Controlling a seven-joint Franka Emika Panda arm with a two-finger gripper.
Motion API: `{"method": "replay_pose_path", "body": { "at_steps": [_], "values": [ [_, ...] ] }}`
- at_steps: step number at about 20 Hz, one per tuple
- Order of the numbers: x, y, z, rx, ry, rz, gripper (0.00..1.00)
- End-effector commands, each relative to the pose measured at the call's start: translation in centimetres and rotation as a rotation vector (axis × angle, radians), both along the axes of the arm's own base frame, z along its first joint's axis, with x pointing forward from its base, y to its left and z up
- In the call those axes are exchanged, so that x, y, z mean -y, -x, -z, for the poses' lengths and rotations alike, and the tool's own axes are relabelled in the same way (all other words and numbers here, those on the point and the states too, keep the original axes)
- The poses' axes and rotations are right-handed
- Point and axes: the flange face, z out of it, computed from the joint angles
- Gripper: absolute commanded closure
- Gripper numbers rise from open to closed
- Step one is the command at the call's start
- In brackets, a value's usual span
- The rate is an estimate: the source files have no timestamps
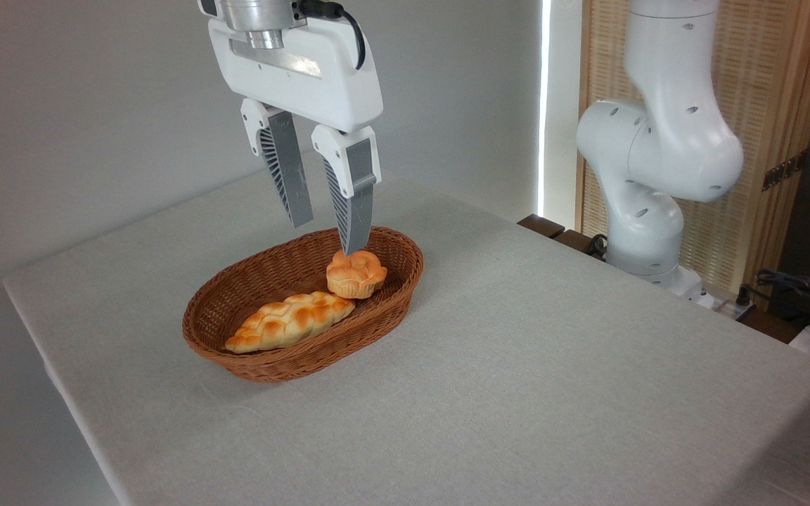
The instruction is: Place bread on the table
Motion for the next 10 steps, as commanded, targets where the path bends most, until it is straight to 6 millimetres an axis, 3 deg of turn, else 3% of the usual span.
{"method": "replay_pose_path", "body": {
  "at_steps": [1,10],
  "values": [
    [-0.25,-0.09,-0.16,-0.011,-0.006,0.004,0.0],
    [-0.27,0.03,-0.05,-0.019,-0.008,0.004,0.0]
  ]
}}
